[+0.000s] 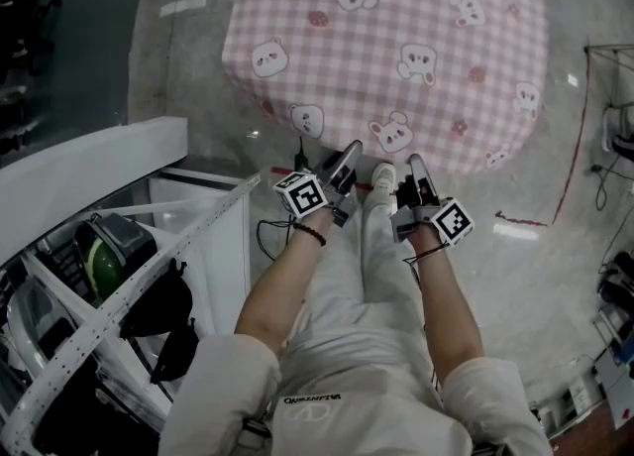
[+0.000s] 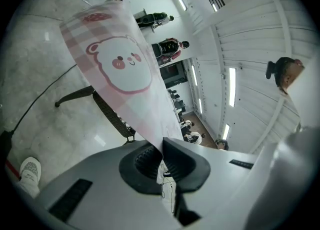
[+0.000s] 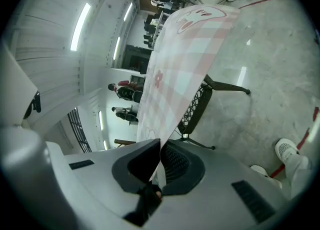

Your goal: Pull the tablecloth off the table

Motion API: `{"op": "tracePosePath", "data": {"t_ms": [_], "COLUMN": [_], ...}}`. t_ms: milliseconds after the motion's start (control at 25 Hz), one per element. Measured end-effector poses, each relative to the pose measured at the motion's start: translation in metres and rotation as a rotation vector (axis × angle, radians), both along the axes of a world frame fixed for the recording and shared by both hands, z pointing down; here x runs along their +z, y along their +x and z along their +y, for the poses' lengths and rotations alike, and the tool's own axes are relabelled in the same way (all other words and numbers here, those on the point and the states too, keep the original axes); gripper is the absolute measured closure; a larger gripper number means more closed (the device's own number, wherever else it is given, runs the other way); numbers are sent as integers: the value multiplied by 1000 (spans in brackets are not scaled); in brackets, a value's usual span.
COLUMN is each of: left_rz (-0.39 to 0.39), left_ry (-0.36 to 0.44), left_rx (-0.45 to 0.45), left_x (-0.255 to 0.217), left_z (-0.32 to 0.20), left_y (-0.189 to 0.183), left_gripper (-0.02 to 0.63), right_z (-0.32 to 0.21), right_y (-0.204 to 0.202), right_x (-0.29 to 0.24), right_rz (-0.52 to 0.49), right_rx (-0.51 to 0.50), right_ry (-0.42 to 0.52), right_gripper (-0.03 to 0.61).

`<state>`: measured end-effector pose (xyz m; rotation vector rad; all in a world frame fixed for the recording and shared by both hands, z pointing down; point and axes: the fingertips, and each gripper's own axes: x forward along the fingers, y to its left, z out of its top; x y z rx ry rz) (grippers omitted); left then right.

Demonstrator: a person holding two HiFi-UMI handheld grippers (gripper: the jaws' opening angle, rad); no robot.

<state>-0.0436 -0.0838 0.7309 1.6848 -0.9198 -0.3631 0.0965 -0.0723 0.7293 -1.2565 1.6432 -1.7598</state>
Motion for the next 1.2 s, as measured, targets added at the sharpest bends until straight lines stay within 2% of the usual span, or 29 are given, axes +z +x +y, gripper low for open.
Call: {"op": "tracePosePath", "data": {"t_ms": [240, 520, 920, 1200], "left_rz": [-53, -124, -221, -237], "left_ry": [-41, -82, -37, -24], "left_rx": [7, 38, 76, 91], "left_x": [-10, -37, -73, -91], "left_z": [-2, -5, -4, -8], "left_y": [0, 5, 11, 16], "left_gripper": [611, 611, 611, 611], "right_z": [-4, -5, -8, -14], "right_y": [-3, 1, 1, 5], "right_x": [-12, -34, -72, -90], "right_rz": [2, 62, 84, 89], "right_rx": [-70, -177, -297, -313], "right_ry": [-33, -81, -9, 32], "right_gripper": [566, 566, 566, 566]}}
